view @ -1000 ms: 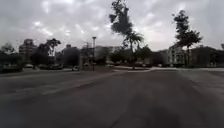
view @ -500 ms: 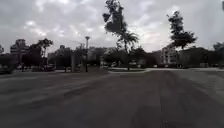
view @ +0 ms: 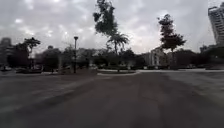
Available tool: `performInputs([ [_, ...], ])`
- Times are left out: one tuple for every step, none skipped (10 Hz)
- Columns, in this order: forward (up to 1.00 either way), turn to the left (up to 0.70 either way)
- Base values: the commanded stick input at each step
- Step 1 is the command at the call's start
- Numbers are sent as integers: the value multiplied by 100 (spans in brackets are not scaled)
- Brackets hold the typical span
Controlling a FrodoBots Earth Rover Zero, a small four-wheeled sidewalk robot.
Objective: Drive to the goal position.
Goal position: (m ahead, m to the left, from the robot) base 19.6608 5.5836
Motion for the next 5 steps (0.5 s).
performInputs([
  [100, -40],
  [100, -40],
  [100, -40],
  [100, -40],
  [100, -40],
])
